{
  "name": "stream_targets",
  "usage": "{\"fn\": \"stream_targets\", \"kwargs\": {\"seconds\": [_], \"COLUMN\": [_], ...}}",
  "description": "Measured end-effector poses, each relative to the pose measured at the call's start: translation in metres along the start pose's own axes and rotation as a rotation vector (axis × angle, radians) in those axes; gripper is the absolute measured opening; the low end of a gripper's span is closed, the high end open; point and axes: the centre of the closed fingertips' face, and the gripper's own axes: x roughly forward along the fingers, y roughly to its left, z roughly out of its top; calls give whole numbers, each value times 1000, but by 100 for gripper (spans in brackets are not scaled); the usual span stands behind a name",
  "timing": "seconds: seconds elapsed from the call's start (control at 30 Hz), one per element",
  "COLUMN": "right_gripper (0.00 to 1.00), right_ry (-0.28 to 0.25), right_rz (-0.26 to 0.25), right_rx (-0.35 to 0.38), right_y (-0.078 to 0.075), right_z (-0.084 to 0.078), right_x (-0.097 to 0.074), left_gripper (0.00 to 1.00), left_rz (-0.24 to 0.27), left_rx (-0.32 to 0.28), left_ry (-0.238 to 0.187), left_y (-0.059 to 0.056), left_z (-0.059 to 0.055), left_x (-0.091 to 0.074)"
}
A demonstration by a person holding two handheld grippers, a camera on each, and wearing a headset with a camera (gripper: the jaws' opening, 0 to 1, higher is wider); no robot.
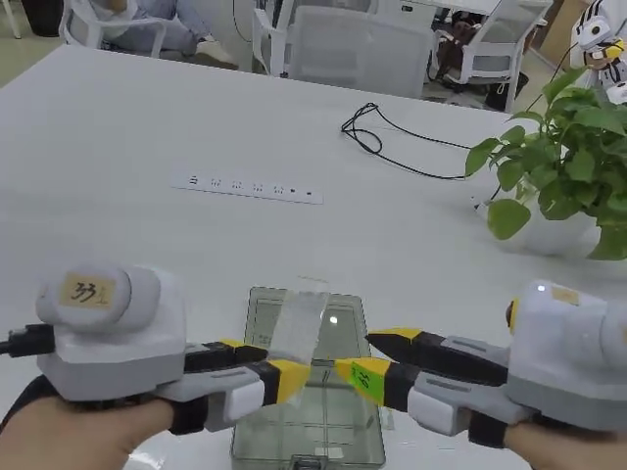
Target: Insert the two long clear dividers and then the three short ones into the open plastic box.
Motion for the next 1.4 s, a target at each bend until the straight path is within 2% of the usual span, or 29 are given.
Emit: {"fn": "stream_targets", "kwargs": {"seconds": [0.17, 0.27, 0.4, 0.53, 0.8, 0.9, 0.97, 1.0, 1.03, 1.1, 1.4], "right_gripper": [27, 24, 18, 17, 8, 8, 7, 6, 6, 6, 6], "right_ry": [-3, 9, 13, 13, 14, 19, 16, 18, 20, 18, 26], "right_rz": [1, 6, 1, -5, -8, -27, -25, -33, -38, -34, -27], "right_rx": [62, 72, 91, 113, 149, 160, 184, 172, 163, 179, 192], "right_y": [2, 7, 7, 7, 6, 4, 6, 5, 5, 5, 6], "right_z": [1, -2, -3, -3, -5, -6, -5, -5, -5, -5, -6], "right_x": [6, 12, 17, 19, 21, 21, 21, 21, 21, 21, 21], "left_gripper": [30, 30, 30, 30, 30, 30, 31, 28, 26, 25, 30], "left_rz": [-13, -15, -18, -21, -24, -20, -28, -26, -15, -16, -43], "left_rx": [14, 30, 52, 71, 78, 89, 75, 77, 108, 88, 121], "left_ry": [2, 6, 8, 14, 16, 17, 8, 17, 14, 12, 20], "left_y": [-5, -7, -10, -11, -13, -13, -15, -15, -12, -12, -15], "left_z": [-1, -1, 0, 0, 0, -1, 0, -1, -1, -1, -3], "left_x": [3, 5, 6, 8, 9, 11, 12, 12, 13, 12, 11]}}
